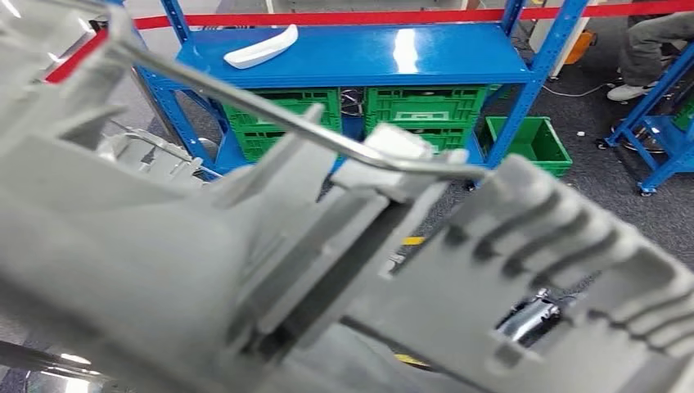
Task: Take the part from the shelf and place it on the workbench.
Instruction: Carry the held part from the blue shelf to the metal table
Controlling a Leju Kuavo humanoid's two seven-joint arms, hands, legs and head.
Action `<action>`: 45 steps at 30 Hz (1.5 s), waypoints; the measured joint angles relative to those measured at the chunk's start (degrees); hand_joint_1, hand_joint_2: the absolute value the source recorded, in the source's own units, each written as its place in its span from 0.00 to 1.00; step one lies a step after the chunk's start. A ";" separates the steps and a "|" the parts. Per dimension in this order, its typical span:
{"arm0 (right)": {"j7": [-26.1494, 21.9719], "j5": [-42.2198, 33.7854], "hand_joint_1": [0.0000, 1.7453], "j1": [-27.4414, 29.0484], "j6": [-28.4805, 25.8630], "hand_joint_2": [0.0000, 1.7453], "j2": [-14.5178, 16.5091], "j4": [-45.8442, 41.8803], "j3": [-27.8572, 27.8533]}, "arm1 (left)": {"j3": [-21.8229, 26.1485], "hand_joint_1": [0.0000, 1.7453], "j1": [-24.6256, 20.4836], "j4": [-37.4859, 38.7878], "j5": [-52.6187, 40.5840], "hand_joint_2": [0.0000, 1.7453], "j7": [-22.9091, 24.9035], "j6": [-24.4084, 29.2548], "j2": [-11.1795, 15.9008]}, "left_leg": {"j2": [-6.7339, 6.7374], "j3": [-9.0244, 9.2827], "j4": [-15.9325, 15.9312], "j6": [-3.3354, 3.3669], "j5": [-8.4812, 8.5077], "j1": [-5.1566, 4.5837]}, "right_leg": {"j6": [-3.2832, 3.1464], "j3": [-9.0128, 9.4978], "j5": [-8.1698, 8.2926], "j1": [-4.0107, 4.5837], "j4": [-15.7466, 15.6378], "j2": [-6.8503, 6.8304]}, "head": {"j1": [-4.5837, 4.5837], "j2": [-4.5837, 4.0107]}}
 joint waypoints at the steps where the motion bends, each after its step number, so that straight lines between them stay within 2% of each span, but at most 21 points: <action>1: -0.01 0.07 1.00 -0.03 0.03 1.00 0.00 -0.01 0.00 | 0.00 0.00 0.11 0.00 -0.04 1.00 0.00 0.00 -0.03 | -0.43 -0.65 1.69 -0.31 -2.35 0.06 | -0.57 -0.77 0.77 -0.06 -0.01 0.03 | -0.14 0.00; 4: -0.01 0.29 1.00 -0.09 0.15 1.00 0.00 -0.02 -0.02 | 0.00 0.00 0.22 0.00 -0.21 1.00 0.01 0.20 -0.03 | -1.34 -2.77 11.80 -0.71 -10.78 0.10 | -1.21 -3.54 3.19 0.00 0.08 0.38 | -0.53 0.00; 6: -0.01 0.34 1.00 -0.10 0.18 1.00 0.00 -0.02 -0.02 | -0.01 0.00 0.16 0.00 -0.51 1.00 0.10 0.40 0.02 | -1.43 -2.12 15.49 -0.65 -10.50 0.10 | -1.10 -5.52 4.69 0.05 0.17 0.60 | -0.53 0.00; 9: -0.01 0.33 1.00 -0.16 0.10 1.00 0.00 -0.04 -0.02 | -0.06 0.00 -0.04 0.00 -0.93 1.00 0.24 0.52 0.28 | -1.69 5.01 8.23 -0.28 -7.13 0.11 | -0.60 -7.86 6.74 0.11 0.28 0.84 | -0.53 0.00; 11: 0.00 0.34 1.00 -0.33 0.00 1.00 0.00 -0.10 -0.02 | -0.12 0.00 -0.33 0.00 -1.09 1.00 0.26 0.59 0.46 | -2.13 10.25 0.58 0.21 -8.37 0.03 | -0.02 -8.77 8.08 0.23 0.31 0.87 | -0.49 0.00; 14: 0.02 0.31 1.00 -0.46 -0.07 1.00 0.00 -0.13 -0.03 | -0.21 0.00 -0.30 0.00 -1.14 1.00 0.31 0.63 0.52 | -2.18 10.68 -2.10 1.30 -8.53 -0.24 | 1.01 -9.46 9.79 0.06 -0.26 0.86 | -0.50 0.00; 16: 0.03 0.24 1.00 -0.46 0.02 1.00 0.00 -0.13 -0.07 | -0.30 0.00 -0.13 0.00 -1.21 1.00 0.36 0.64 0.52 | -1.89 9.56 -2.12 2.23 -7.26 -0.23 | 1.52 -10.32 7.11 -0.07 1.51 0.77 | -0.54 0.00; 19: 0.08 0.10 1.00 -0.53 0.22 1.00 0.00 -0.13 -0.16 | -0.45 0.00 -0.22 0.00 -1.34 1.00 0.37 0.60 0.62 | -1.67 7.25 -2.05 2.98 -5.18 -0.43 | 1.87 -12.43 -1.50 -0.04 11.94 0.63 | -0.52 0.00; 21: 0.08 0.03 1.00 -0.53 0.30 1.00 0.00 -0.13 -0.21 | -0.49 0.00 -0.24 0.00 -1.54 1.00 0.37 0.51 0.71 | -1.62 5.32 -1.89 3.05 -3.70 -0.67 | 1.80 -11.98 -2.29 0.05 16.80 0.64 | -0.53 0.00; 22: 0.08 0.03 1.00 -0.54 0.33 1.00 0.00 -0.13 -0.23 | -0.52 0.00 -0.24 0.00 -1.67 1.00 0.37 0.49 0.72 | -1.60 4.34 -1.77 3.01 -3.00 -0.77 | 1.61 -10.41 -0.96 0.15 16.45 0.63 | -0.52 0.00; 24: 0.09 0.12 1.00 -0.63 0.36 1.00 0.00 -0.15 -0.25 | -0.61 0.00 -0.24 0.00 -1.87 1.00 0.37 0.48 0.70 | -1.61 2.70 -1.53 2.77 -1.69 -0.90 | 0.91 -4.46 0.89 0.53 10.11 0.50 | -0.50 0.00; 26: 0.11 0.36 1.00 -0.86 0.32 1.00 0.00 -0.21 -0.26 | -0.74 0.00 -0.23 0.00 -1.94 1.00 0.37 0.47 0.69 | -1.61 1.88 -1.37 2.30 -0.52 -1.01 | 0.35 1.56 -0.54 0.96 1.61 0.19 | -0.68 0.00; 28: 0.14 0.54 1.00 -0.98 0.12 1.00 0.00 -0.23 -0.26 | -0.85 0.00 -0.23 0.00 -1.97 1.00 0.37 0.47 0.75 | -1.55 1.62 -1.52 1.63 0.60 -0.94 | -0.06 3.16 -1.55 1.29 -1.82 0.08 | -0.96 0.00; 30: 0.13 0.56 1.00 -0.98 -0.33 1.00 0.00 -0.20 -0.26 | -0.91 0.00 -0.16 0.00 -1.97 1.00 0.37 0.49 0.90 | -1.62 1.14 -1.38 0.85 0.44 -0.74 | -0.79 2.01 -0.35 1.18 -1.87 0.06 | -1.15 0.00; 31: 0.12 0.52 1.00 -0.97 -0.58 1.00 0.00 -0.18 -0.26 | -0.92 0.00 -0.07 0.00 -1.97 1.00 0.38 0.50 0.91 | -1.70 0.65 -0.31 0.46 -1.31 -0.67 | -1.21 1.36 0.45 1.04 -1.98 0.03 | -1.25 0.00; 34: 0.08 0.28 1.00 -0.96 -1.30 1.00 0.00 0.03 -0.25 | -0.96 0.00 0.00 0.00 -1.94 1.00 0.40 0.62 0.89 | -1.83 -1.72 9.00 -0.51 -10.27 -0.30 | -1.76 -1.34 2.98 0.88 -1.98 0.08 | -1.59 0.00; 35: 0.08 0.25 1.00 -0.98 -1.53 1.00 0.00 0.18 -0.24 | -0.96 0.00 -0.05 0.00 -1.91 1.00 0.40 0.69 0.91 | -1.83 -2.20 12.29 -0.73 -11.69 -0.19 | -1.67 -2.42 3.78 0.83 -1.89 0.11 | -1.61 0.00; 37: 0.28 0.27 1.00 -1.26 -2.11 1.00 -0.01 0.59 -0.15 | -0.96 0.00 -0.10 0.00 -1.87 1.00 0.41 0.83 0.95 | -1.83 -1.15 14.58 -1.10 -10.25 0.04 | -1.36 -4.69 5.23 0.64 -1.52 0.12 | -1.60 0.00; 40: 1.15 0.50 1.00 -2.33 -3.78 1.00 -0.08 1.21 0.44 | -0.96 0.00 -0.33 0.00 -1.85 1.00 0.75 1.26 1.00 | -1.93 6.57 5.70 -1.57 -7.23 0.62 | -0.49 -7.68 7.01 0.37 -0.48 0.20 | -1.61 0.00; 42: 1.60 0.81 1.00 -2.98 -5.24 1.00 -0.25 1.48 1.05 | -0.97 0.00 -0.57 -0.01 -1.82 1.00 1.27 1.58 1.07 | -2.09 10.42 -0.40 -0.95 -8.45 0.67 | 0.27 -8.91 8.27 0.42 0.00 0.15 | -1.53 0.00; 45: 1.78 1.27 1.00 -3.23 -7.07 1.00 -0.68 1.76 2.02 | -0.97 0.00 -0.25 -0.02 -1.81 1.00 2.20 1.91 1.20 | -1.98 9.78 -1.59 0.92 -7.91 0.30 | 1.30 -9.83 9.39 0.12 -0.20 0.07 | -1.45 0.00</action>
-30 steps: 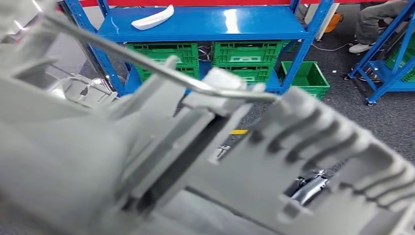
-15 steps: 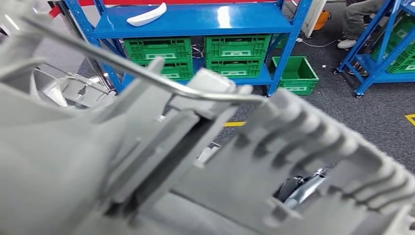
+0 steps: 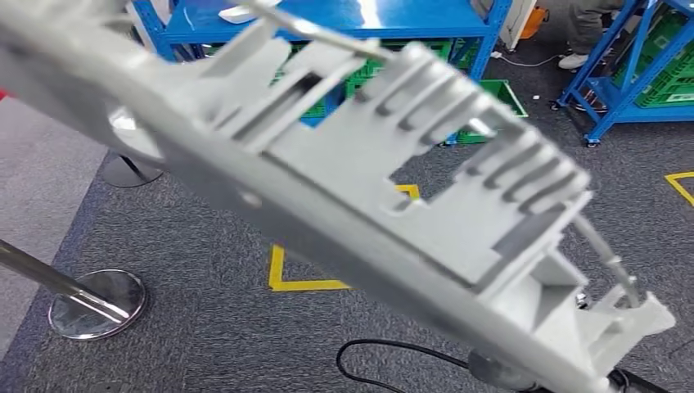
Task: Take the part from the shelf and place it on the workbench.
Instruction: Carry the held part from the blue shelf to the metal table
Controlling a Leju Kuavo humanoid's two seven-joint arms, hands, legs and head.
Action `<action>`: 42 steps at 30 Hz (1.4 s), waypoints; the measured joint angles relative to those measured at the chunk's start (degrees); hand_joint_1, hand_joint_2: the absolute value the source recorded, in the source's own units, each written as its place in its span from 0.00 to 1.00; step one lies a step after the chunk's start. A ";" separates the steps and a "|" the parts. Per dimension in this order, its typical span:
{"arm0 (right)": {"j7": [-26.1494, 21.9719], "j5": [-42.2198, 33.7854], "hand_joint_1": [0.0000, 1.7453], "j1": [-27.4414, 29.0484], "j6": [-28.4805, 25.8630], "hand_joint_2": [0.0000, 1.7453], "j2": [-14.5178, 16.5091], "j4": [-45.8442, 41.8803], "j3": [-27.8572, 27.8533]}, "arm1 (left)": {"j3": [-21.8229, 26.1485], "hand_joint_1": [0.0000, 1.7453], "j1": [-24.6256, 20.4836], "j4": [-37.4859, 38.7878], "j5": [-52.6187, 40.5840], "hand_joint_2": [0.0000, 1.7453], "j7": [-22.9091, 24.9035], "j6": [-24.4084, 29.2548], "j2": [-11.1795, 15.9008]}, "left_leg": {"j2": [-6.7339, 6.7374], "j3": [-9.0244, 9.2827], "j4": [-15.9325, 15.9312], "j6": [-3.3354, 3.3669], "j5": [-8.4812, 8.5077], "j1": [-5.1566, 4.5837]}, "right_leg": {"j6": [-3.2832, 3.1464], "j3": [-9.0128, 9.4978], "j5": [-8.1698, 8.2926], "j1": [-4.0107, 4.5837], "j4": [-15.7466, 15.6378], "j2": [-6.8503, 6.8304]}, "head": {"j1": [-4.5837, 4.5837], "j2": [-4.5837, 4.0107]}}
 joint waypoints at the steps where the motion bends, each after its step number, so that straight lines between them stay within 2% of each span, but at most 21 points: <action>1: -0.01 0.14 1.00 0.05 -0.35 1.00 -0.17 0.05 0.27 | 0.01 0.00 0.15 0.00 0.00 1.00 0.23 0.08 0.02 | 0.11 -0.53 0.00 0.57 0.64 -0.04 | 0.23 -0.46 -1.46 -0.10 1.05 0.02 | 0.07 0.00; 4: -0.01 0.32 1.00 0.08 -0.71 1.00 -0.59 0.19 0.75 | 0.01 0.00 0.23 0.00 0.01 1.00 0.49 0.15 0.16 | 0.26 -2.68 -0.01 1.54 2.70 -0.31 | 0.57 -2.83 -10.08 -0.15 10.91 0.05 | 0.49 0.00; 5: -0.01 0.32 1.00 0.08 -0.78 1.00 -0.68 0.26 0.87 | 0.01 0.00 0.24 0.00 0.01 1.00 0.54 0.20 0.21 | 0.26 -3.52 0.01 1.62 3.39 -0.46 | 0.59 -3.32 -11.78 -0.12 14.48 0.06 | 0.58 0.00; 7: -0.03 0.22 1.00 0.10 -1.04 1.00 -0.84 0.41 1.07 | 0.01 0.00 0.26 0.00 -0.06 1.00 0.83 0.47 0.26 | 0.26 -5.32 0.08 1.60 4.82 -0.72 | 0.36 -1.93 -11.19 -0.03 16.94 0.06 | 0.61 0.00; 9: -0.08 0.03 1.00 0.10 -1.32 1.00 -0.99 0.49 1.13 | 0.01 0.00 0.25 0.00 -0.14 1.00 1.46 0.79 0.26 | 0.25 -6.91 0.15 1.38 6.19 -0.82 | -0.20 3.49 -8.63 0.22 11.66 0.05 | 0.61 0.00; 11: -0.12 -0.09 1.00 0.01 -1.52 1.00 -1.10 0.51 1.16 | 0.01 0.00 0.30 0.00 -0.16 1.00 2.15 0.94 0.27 | 0.22 -7.84 0.22 0.91 7.36 -0.96 | -0.73 9.89 -9.16 0.60 3.24 -0.02 | 0.56 0.00; 13: -0.19 -0.10 1.00 -0.05 -1.66 1.00 -1.21 0.55 1.18 | 0.02 0.00 0.37 0.00 -0.16 1.00 2.55 1.00 0.37 | 0.23 -8.18 0.12 0.24 8.49 -0.94 | -1.15 12.09 -10.30 0.95 -0.85 -0.01 | 0.73 0.00; 15: -0.24 -0.04 1.00 -0.05 -1.72 1.00 -1.29 0.60 1.20 | 0.03 0.00 0.49 0.00 -0.16 1.00 2.66 1.00 0.49 | 0.21 -8.53 0.11 -0.45 9.00 -0.77 | -1.87 11.03 -9.36 0.92 -1.09 -0.03 | 0.91 0.00; 17: -0.24 0.10 1.00 -0.08 -1.78 1.00 -1.32 0.65 1.28 | 0.03 0.00 0.68 0.00 -0.15 1.00 2.58 0.97 0.51 | 0.13 -9.77 2.87 -1.06 5.25 -0.68 | -2.74 9.73 -7.81 0.70 -1.25 -0.10 | 0.75 0.00; 19: -0.28 0.31 1.00 -0.05 -1.99 1.00 -1.34 0.70 1.48 | 0.03 0.00 0.71 0.00 -0.14 1.00 2.41 0.93 0.54 | 0.09 -11.69 9.57 -1.53 -1.10 -0.59 | -3.12 7.95 -6.15 0.65 -1.20 -0.03 | 0.66 0.00; 20: -0.33 0.41 1.00 0.01 -2.17 1.00 -1.35 0.72 1.57 | 0.03 0.00 0.66 0.00 -0.14 1.00 2.34 0.90 0.57 | 0.09 -12.36 13.04 -1.70 -2.98 -0.56 | -3.08 6.93 -5.36 0.64 -1.15 0.00 | 0.67 0.00; 22: -0.59 0.90 1.00 0.12 -2.64 1.00 -1.37 0.73 1.65 | 0.03 0.00 0.58 0.00 -0.15 1.00 2.24 0.84 0.58 | 0.10 -11.68 16.29 -1.92 -2.62 -0.45 | -2.90 4.82 -3.78 0.60 -1.05 0.01 | 0.68 0.00; 25: -1.06 1.83 1.00 0.18 -3.21 1.00 -1.39 0.61 1.80 | 0.03 0.00 0.45 0.00 -0.15 1.00 2.14 0.81 0.63 | 0.06 -4.15 8.47 -2.04 0.79 -0.14 | -2.29 2.12 -1.74 0.55 -0.64 0.08 | 0.65 0.00; 27: -1.15 2.15 1.00 0.18 -3.52 1.00 -1.41 0.35 1.92 | 0.03 0.00 0.23 0.00 -0.15 1.00 2.11 0.81 0.64 | -0.09 0.53 1.56 -1.42 -0.09 -0.15 | -1.65 1.02 -0.52 0.68 -0.31 0.04 | 0.69 0.00; 30: -1.25 2.35 1.00 0.21 -3.74 1.00 -1.50 0.15 2.10 | 0.03 0.00 0.30 0.00 -0.15 1.00 2.11 0.83 0.62 | -0.04 0.63 -0.39 0.23 0.03 -0.39 | -0.71 0.29 0.94 0.52 -0.55 0.00 | 0.74 0.00; 32: -1.24 2.38 1.00 0.23 -3.98 1.00 -1.70 0.11 2.27 | 0.04 0.00 0.44 0.00 -0.14 1.00 2.18 0.84 0.60 | 0.18 -0.43 -0.36 1.23 1.22 -0.35 | -0.13 -0.71 -2.29 0.35 1.84 0.05 | 0.87 0.00; 34: -1.21 2.30 1.00 0.20 -4.30 1.00 -1.92 0.10 2.52 | 0.05 0.00 0.40 0.00 -0.13 1.00 2.28 0.87 0.63 | 0.26 -1.93 -0.33 1.75 2.60 -0.40 | 0.28 -2.48 -8.59 0.30 8.83 0.05 | 1.11 0.00; 36: -1.19 2.21 1.00 0.19 -4.56 1.00 -2.06 0.10 2.75 | 0.07 0.00 0.40 0.00 -0.09 1.00 2.32 0.91 0.69 | 0.27 -3.78 -0.26 1.83 4.09 -0.55 | 0.40 -3.34 -11.62 0.32 15.78 0.06 | 1.20 0.00; 38: -1.17 2.16 1.00 0.18 -4.71 1.00 -2.14 0.10 2.93 | 0.09 0.00 0.42 0.00 -0.06 1.00 2.38 0.91 0.74 | 0.27 -5.74 -0.12 1.70 5.53 -0.68 | 0.15 -0.82 -9.55 0.38 16.16 0.06 | 1.20 0.00; 40: -1.14 2.15 1.00 0.08 -4.76 1.00 -2.17 0.08 3.04 | 0.09 0.00 0.41 0.00 -0.06 1.00 2.45 0.90 0.74 | 0.24 -7.28 0.04 1.37 6.81 -0.78 | -0.38 5.56 -7.94 0.56 9.25 0.05 | 1.21 0.00; 42: -1.13 2.15 1.00 -0.08 -4.79 1.00 -2.19 -0.02 3.11 | 0.10 0.00 0.42 0.00 -0.05 1.00 2.48 0.90 0.76 | 0.20 -7.99 0.14 0.84 7.94 -0.86 | -0.81 11.10 -9.43 0.82 1.41 0.03 | 1.17 0.00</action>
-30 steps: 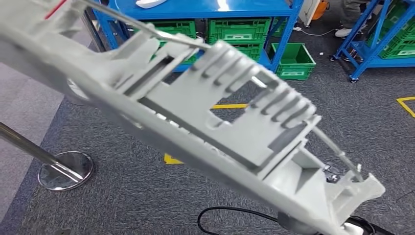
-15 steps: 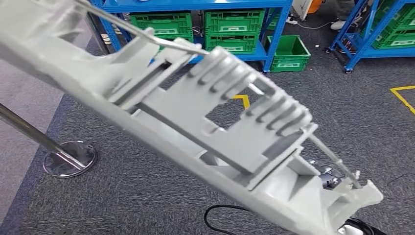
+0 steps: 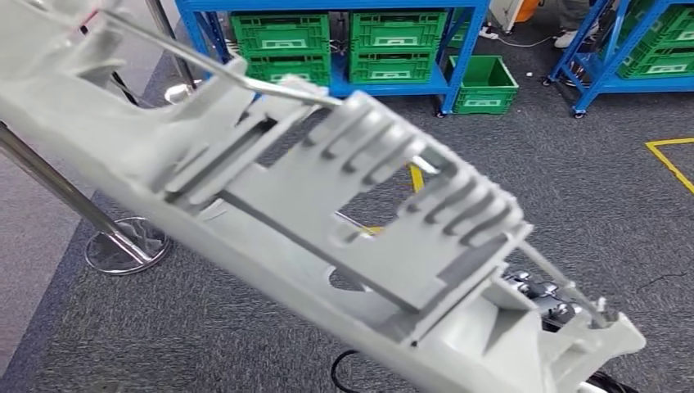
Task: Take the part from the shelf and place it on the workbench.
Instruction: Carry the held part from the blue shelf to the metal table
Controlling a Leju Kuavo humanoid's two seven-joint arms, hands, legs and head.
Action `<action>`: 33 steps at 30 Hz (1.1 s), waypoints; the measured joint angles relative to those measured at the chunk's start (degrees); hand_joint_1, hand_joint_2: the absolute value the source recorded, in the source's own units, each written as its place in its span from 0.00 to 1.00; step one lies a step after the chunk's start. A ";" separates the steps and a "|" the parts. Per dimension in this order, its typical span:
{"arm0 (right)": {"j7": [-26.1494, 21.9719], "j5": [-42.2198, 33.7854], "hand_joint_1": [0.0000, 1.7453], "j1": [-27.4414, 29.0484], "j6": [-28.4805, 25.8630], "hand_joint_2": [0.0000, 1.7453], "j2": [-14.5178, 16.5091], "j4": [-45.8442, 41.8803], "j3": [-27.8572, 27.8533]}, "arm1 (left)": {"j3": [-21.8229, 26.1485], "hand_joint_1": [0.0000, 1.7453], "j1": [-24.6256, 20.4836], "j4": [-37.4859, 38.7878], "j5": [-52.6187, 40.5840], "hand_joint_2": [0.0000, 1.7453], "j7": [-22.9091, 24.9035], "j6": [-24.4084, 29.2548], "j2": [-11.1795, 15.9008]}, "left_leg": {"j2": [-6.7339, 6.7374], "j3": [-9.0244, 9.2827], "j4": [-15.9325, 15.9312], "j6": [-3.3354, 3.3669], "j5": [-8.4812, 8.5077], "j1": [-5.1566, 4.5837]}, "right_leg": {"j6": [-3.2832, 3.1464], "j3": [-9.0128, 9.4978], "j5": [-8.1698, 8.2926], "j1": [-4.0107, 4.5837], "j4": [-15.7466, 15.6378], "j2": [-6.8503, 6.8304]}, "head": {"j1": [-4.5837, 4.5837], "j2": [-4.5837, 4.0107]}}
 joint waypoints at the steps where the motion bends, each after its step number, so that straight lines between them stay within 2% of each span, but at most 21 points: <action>1: -0.01 -0.01 1.00 -0.08 -0.02 1.00 -0.01 -0.05 0.05 | 0.01 0.00 0.01 0.00 0.00 1.00 0.00 0.00 0.03 | 0.00 -0.16 -0.03 -0.35 0.57 0.03 | -0.24 1.06 -0.78 0.18 -1.99 0.02 | 0.08 0.01; 3: -0.07 0.00 1.00 -0.14 -0.15 1.00 -0.03 -0.12 0.14 | 0.03 0.00 0.08 0.00 -0.01 1.00 -0.01 0.00 0.10 | 0.00 -0.45 -0.13 -1.12 1.35 0.19 | -1.00 0.33 -0.12 0.28 -2.43 0.02 | 0.23 0.01; 4: -0.09 0.05 1.00 -0.22 -0.29 1.00 -0.03 -0.14 0.20 | 0.03 0.00 0.15 0.00 -0.01 1.00 -0.01 -0.01 0.10 | -0.02 -0.85 0.29 -1.49 0.58 0.27 | -1.54 -0.25 0.46 0.23 -2.42 -0.02 | 0.26 0.01; 6: -0.10 0.24 1.00 -0.32 -0.63 1.00 -0.04 -0.20 0.29 | 0.05 0.00 0.28 0.00 -0.01 1.00 -0.04 -0.02 0.12 | -0.09 -2.42 4.17 -2.09 -4.28 0.39 | -2.34 -1.63 1.97 0.03 -2.56 -0.07 | 0.13 0.00; 8: -0.14 0.46 1.00 -0.33 -1.03 1.00 -0.05 -0.23 0.36 | 0.06 0.00 0.27 0.00 0.00 1.00 -0.14 -0.02 0.16 | -0.10 -4.36 11.49 -2.51 -9.85 0.43 | -2.55 -3.46 3.53 0.03 -2.49 -0.02 | 0.08 0.00; 9: -0.18 0.62 1.00 -0.33 -1.26 1.00 -0.05 -0.24 0.38 | 0.06 0.00 0.23 0.00 0.00 1.00 -0.19 -0.02 0.19 | -0.10 -4.76 14.52 -2.65 -10.85 0.47 | -2.51 -4.46 4.30 0.03 -2.45 0.00 | 0.09 0.00; 10: -0.22 0.83 1.00 -0.33 -1.50 1.00 -0.07 -0.24 0.40 | 0.06 0.00 0.21 0.00 0.00 1.00 -0.25 -0.02 0.19 | -0.10 -4.44 16.11 -2.75 -10.41 0.53 | -2.44 -5.47 5.05 0.03 -2.38 0.00 | 0.09 0.00; 11: -0.26 1.04 1.00 -0.32 -1.69 1.00 -0.08 -0.26 0.41 | 0.06 0.00 0.19 0.00 0.00 1.00 -0.29 -0.02 0.19 | -0.10 -3.28 15.91 -2.81 -9.02 0.61 | -2.34 -6.44 5.75 0.02 -2.30 0.00 | 0.09 0.00; 13: -0.32 1.41 1.00 -0.32 -1.92 1.00 -0.10 -0.43 0.44 | 0.06 0.00 0.05 0.00 -0.02 1.00 -0.36 0.03 0.22 | -0.11 2.00 10.34 -2.82 -6.67 0.75 | -1.94 -8.19 7.03 0.01 -2.00 0.04 | 0.08 0.00; 15: -0.37 1.72 1.00 -0.40 -2.07 1.00 -0.16 -0.78 0.53 | 0.05 0.00 -0.21 0.00 -0.08 1.00 -0.38 0.15 0.24 | -0.22 7.58 2.72 -2.28 -7.36 0.71 | -1.35 -9.38 8.11 0.12 -1.53 0.01 | 0.11 0.00; 16: -0.43 1.85 1.00 -0.47 -2.13 1.00 -0.22 -0.93 0.64 | 0.05 0.00 -0.30 0.00 -0.13 1.00 -0.38 0.22 0.23 | -0.27 8.90 0.54 -1.86 -8.02 0.60 | -1.05 -9.70 8.66 0.15 -1.44 -0.04 | 0.11 0.00; 18: -0.56 2.01 1.00 -0.57 -2.19 1.00 -0.38 -1.07 0.92 | 0.04 0.00 -0.27 0.00 -0.19 1.00 -0.39 0.39 0.19 | -0.22 8.54 -0.24 -0.78 -7.89 0.45 | -0.44 -10.08 9.64 0.01 -1.52 -0.08 | 0.12 0.00; 19: -0.61 2.03 1.00 -0.57 -2.19 1.00 -0.49 -1.10 1.07 | 0.05 0.00 -0.20 0.00 -0.20 1.00 -0.39 0.48 0.17 | -0.12 8.12 -0.21 -0.29 -7.42 0.43 | -0.13 -10.40 9.09 -0.10 -1.20 -0.06 | 0.14 0.00; 20: -0.63 2.06 1.00 -0.55 -2.20 1.00 -0.59 -1.13 1.18 | 0.05 0.00 -0.15 0.00 -0.20 1.00 -0.39 0.54 0.16 | -0.02 7.64 -0.22 0.20 -6.85 0.48 | 0.16 -10.89 7.49 -0.17 0.03 -0.02 | 0.22 0.00; 23: -0.61 1.99 1.00 -0.57 -2.22 1.00 -0.86 -1.16 1.42 | 0.06 0.00 -0.16 0.00 -0.21 1.00 -0.32 0.67 0.16 | 0.19 5.56 -0.25 0.91 -5.14 0.48 | 0.79 -13.46 -0.57 -0.24 10.10 0.03 | 0.51 0.00; 24: -0.60 1.90 1.00 -0.58 -2.24 1.00 -0.92 -1.16 1.47 | 0.06 0.00 -0.14 0.00 -0.22 1.00 -0.22 0.72 0.16 | 0.32 4.79 -0.24 0.93 -4.58 0.44 | 0.91 -14.03 -1.68 -0.24 13.57 0.03 | 0.55 0.00; 26: -0.58 1.63 1.00 -0.57 -2.28 1.00 -0.99 -1.16 1.54 | 0.06 0.00 -0.11 0.00 -0.26 1.00 0.04 0.81 0.14 | 0.87 3.42 -0.20 0.84 -3.47 0.37 | 0.90 -12.91 0.01 -0.23 15.64 -0.02 | 0.57 0.00; 28: -0.57 1.45 1.00 -0.66 -2.30 1.00 -1.03 -1.16 1.58 | 0.06 0.00 -0.10 0.00 -0.30 1.00 0.26 0.88 0.08 | 1.51 2.47 -0.14 0.52 -2.59 0.33 | 0.64 -7.88 2.45 -0.17 9.91 -0.98 | 0.57 0.00; 30: -0.45 1.45 1.00 -0.94 -2.36 1.00 -1.04 -1.16 1.61 | 0.06 0.00 -0.04 0.00 -0.30 1.00 0.45 0.96 0.00 | 2.23 2.08 0.00 -0.01 -2.00 0.15 | 0.12 -2.20 1.66 0.20 1.68 -2.64 | 0.57 0.00; 31: -0.32 1.55 1.00 -1.06 -2.45 1.00 -1.07 -1.16 1.62 | 0.06 0.00 -0.01 0.00 -0.29 1.00 0.61 1.04 -0.02 | 2.68 2.04 0.07 -0.32 -1.76 0.08 | -0.24 -0.78 0.79 0.40 -0.89 -3.08 | 0.59 0.00; 33: 0.06 2.06 1.00 -1.15 -2.86 1.00 -1.13 -1.16 1.63 | 0.06 0.00 -0.02 0.00 -0.23 1.00 1.05 1.22 -0.04 | 3.73 1.97 0.05 -0.97 -1.37 0.08 | -1.17 -0.84 0.54 0.55 -2.13 -2.27 | 0.60 0.00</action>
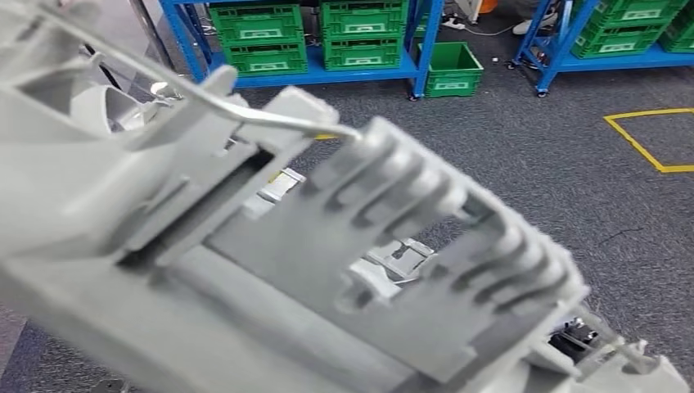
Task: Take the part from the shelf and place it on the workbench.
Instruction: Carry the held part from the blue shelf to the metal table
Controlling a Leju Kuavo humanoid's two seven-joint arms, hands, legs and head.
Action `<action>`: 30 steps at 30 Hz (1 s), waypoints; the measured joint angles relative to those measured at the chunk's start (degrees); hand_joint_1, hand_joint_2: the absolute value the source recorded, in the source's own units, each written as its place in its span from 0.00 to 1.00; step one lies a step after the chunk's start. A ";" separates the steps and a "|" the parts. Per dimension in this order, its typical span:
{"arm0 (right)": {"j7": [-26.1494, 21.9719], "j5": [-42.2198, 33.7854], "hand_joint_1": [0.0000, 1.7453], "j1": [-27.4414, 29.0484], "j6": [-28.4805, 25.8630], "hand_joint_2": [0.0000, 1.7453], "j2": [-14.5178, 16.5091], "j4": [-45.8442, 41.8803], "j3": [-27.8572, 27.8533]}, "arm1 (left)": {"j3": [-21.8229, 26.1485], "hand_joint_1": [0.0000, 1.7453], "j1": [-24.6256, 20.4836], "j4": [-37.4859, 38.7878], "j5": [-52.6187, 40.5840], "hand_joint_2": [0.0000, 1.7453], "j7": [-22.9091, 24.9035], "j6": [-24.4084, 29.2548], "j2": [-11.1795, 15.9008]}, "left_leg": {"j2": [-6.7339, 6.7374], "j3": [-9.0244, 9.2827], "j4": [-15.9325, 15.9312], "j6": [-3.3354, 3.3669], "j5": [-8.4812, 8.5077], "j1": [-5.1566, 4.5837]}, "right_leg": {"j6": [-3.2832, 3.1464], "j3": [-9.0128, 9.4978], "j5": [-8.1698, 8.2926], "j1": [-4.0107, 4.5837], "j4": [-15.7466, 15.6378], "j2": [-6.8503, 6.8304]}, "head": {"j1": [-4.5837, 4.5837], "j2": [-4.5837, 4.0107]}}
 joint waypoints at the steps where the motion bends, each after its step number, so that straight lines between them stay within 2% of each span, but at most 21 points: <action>1: 0.21 0.39 1.00 0.00 -0.29 1.00 -0.04 0.00 0.01 | 0.00 0.00 -0.04 0.00 0.04 1.00 0.21 0.11 -0.05 | -0.04 -0.17 0.27 -0.36 -0.30 0.10 | -0.43 -0.28 0.36 -0.04 -0.05 0.57 | 0.00 0.00; 3: 0.59 1.06 1.00 -0.06 -0.76 1.00 -0.16 0.04 0.02 | 0.00 0.00 -0.09 0.00 0.12 1.00 0.52 0.40 -0.16 | -1.27 -1.56 3.47 -1.01 -3.18 0.23 | -1.24 -0.91 1.27 -0.21 -0.17 1.56 | -0.05 0.00; 5: 0.79 1.35 1.00 -0.07 -0.97 1.00 -0.29 0.10 0.05 | 0.00 0.00 -0.09 0.00 0.12 1.00 0.64 0.68 -0.19 | -2.78 -4.47 10.81 -1.38 -7.81 0.29 | -1.61 -1.84 2.07 -0.22 -0.12 2.61 | -0.09 0.00; 6: 0.89 1.50 1.00 -0.05 -1.06 1.00 -0.33 0.13 0.07 | 0.00 0.00 -0.09 0.00 0.12 1.00 0.67 0.75 -0.19 | -3.09 -5.72 14.19 -1.44 -9.26 0.29 | -1.64 -2.27 2.42 -0.20 -0.09 3.19 | -0.08 0.00; 7: 1.03 1.76 1.00 -0.03 -1.21 1.00 -0.37 0.15 0.08 | 0.00 0.00 -0.09 0.00 0.12 1.00 0.68 0.78 -0.20 | -3.28 -6.26 16.06 -1.42 -9.57 0.28 | -1.60 -2.62 2.68 -0.18 -0.06 3.82 | -0.09 0.00; 8: 1.22 2.15 1.00 -0.03 -1.40 1.00 -0.42 0.17 0.10 | 0.00 0.00 -0.11 0.00 0.13 1.00 0.68 0.79 -0.24 | -3.39 -5.81 15.85 -1.33 -8.75 0.29 | -1.53 -2.86 2.89 -0.18 -0.03 4.42 | -0.08 0.00; 9: 1.48 2.60 1.00 -0.04 -1.65 1.00 -0.51 0.18 0.13 | 0.00 0.00 -0.12 0.00 0.17 1.00 0.68 0.79 -0.26 | -3.62 -4.36 13.60 -1.18 -7.11 0.29 | -1.41 -3.01 3.04 -0.18 -0.01 5.03 | -0.09 0.00; 11: 2.00 3.29 1.00 -0.11 -2.04 1.00 -0.70 0.22 0.21 | 0.00 0.00 -0.14 0.00 0.26 1.00 0.67 0.79 -0.26 | -5.53 0.14 6.05 -0.72 -3.83 0.40 | -1.13 -3.26 3.26 -0.15 0.09 6.17 | -0.08 0.00; 13: 2.38 3.58 1.00 -0.23 -2.31 1.00 -0.87 0.30 0.32 | 0.00 0.00 -0.21 0.00 0.31 1.00 0.64 0.80 -0.28 | -7.41 2.90 0.92 -0.30 -2.88 0.57 | -0.63 -3.76 3.55 -0.08 0.31 7.24 | -0.07 0.00; 14: 2.54 3.66 1.00 -0.26 -2.44 1.00 -0.98 0.37 0.39 | 0.00 0.00 -0.29 0.00 0.32 1.00 0.61 0.80 -0.31 | -7.54 3.16 0.22 -0.13 -3.07 0.58 | -0.31 -4.07 3.75 -0.07 0.39 7.75 | -0.03 0.00; 15: 2.71 3.74 1.00 -0.27 -2.57 1.00 -1.09 0.42 0.46 | 0.00 0.00 -0.39 0.00 0.34 1.00 0.56 0.81 -0.38 | -7.11 3.03 0.00 0.07 -3.11 0.66 | 0.01 -4.40 3.91 -0.12 0.43 8.24 | -0.02 0.00; 17: 3.01 3.86 1.00 -0.26 -2.74 1.00 -1.37 0.53 0.57 | 0.00 0.00 -0.58 0.00 0.40 1.00 0.42 0.81 -0.55 | -5.99 2.93 -0.22 0.64 -3.01 0.77 | 0.66 -5.35 3.12 -0.13 1.71 7.32 | 0.20 0.00; 18: 3.09 3.90 1.00 -0.30 -2.77 1.00 -1.49 0.58 0.60 | 0.00 0.00 -0.59 0.00 0.43 1.00 0.36 0.81 -0.63 | -5.39 2.92 -0.32 0.95 -2.92 0.84 | 0.99 -6.43 1.78 -0.11 3.91 6.14 | 0.39 0.00; 20: 3.13 3.92 1.00 -0.36 -2.79 1.00 -1.66 0.72 0.69 | 0.01 0.00 -0.47 0.00 0.46 1.00 0.29 0.83 -0.65 | -4.15 2.83 -0.31 1.29 -2.89 0.74 | 1.59 -9.89 -2.04 -0.23 11.49 3.72 | 0.80 0.00; 22: 3.13 3.92 1.00 -0.32 -2.82 1.00 -1.76 0.92 0.76 | 0.04 0.00 -0.36 0.00 0.48 1.00 0.28 0.84 -0.64 | -2.82 2.79 -0.27 1.34 -2.89 0.63 | 1.93 -12.54 -3.94 -0.47 17.41 2.93 | 0.83 0.00; 23: 3.15 3.92 1.00 -0.31 -2.84 1.00 -1.81 1.02 0.78 | 0.05 0.00 -0.37 0.00 0.48 1.00 0.26 0.84 -0.65 | -2.20 2.82 -0.25 1.33 -2.89 0.61 | 2.00 -12.36 -3.30 -0.55 17.30 2.75 | 0.83 0.00; 24: 3.17 3.92 1.00 -0.31 -2.86 1.00 -1.87 1.10 0.81 | 0.06 0.00 -0.41 0.00 0.49 1.00 0.21 0.84 -0.70 | -1.58 2.90 -0.24 1.28 -2.93 0.61 | 2.01 -10.93 -1.66 -0.60 14.74 2.43 | 0.83 0.00; 25: 3.21 3.92 1.00 -0.34 -2.88 1.00 -1.91 1.14 0.85 | 0.07 0.00 -0.46 0.00 0.49 1.00 0.17 0.84 -0.75 | -1.01 3.04 -0.23 1.17 -3.00 0.60 | 1.99 -8.69 0.38 -0.60 10.66 1.59 | 0.84 0.00; 27: 3.27 3.89 1.00 -0.46 -2.88 1.00 -1.97 1.19 0.98 | 0.07 0.00 -0.49 0.00 0.49 1.00 0.09 0.91 -0.73 | -0.06 3.22 -0.08 0.70 -3.20 0.26 | 1.60 -4.84 2.83 -0.33 3.34 -0.71 | 0.92 0.00; 28: 3.35 3.79 1.00 -0.52 -2.88 1.00 -1.99 1.22 1.05 | 0.07 0.00 -0.51 0.00 0.49 1.00 0.01 1.17 -0.69 | 0.38 3.24 0.01 0.45 -3.26 0.05 | 1.21 -4.11 3.13 -0.22 1.71 -1.33 | 0.94 0.00; 30: 3.45 3.27 1.00 -0.29 -2.81 1.00 -2.15 1.31 1.11 | 0.07 0.00 -0.59 0.00 0.57 1.00 -0.59 2.02 -0.72 | 1.40 3.21 0.10 -0.06 -3.27 -0.14 | 0.18 -4.39 3.15 -0.10 1.34 -0.42 | 0.93 0.00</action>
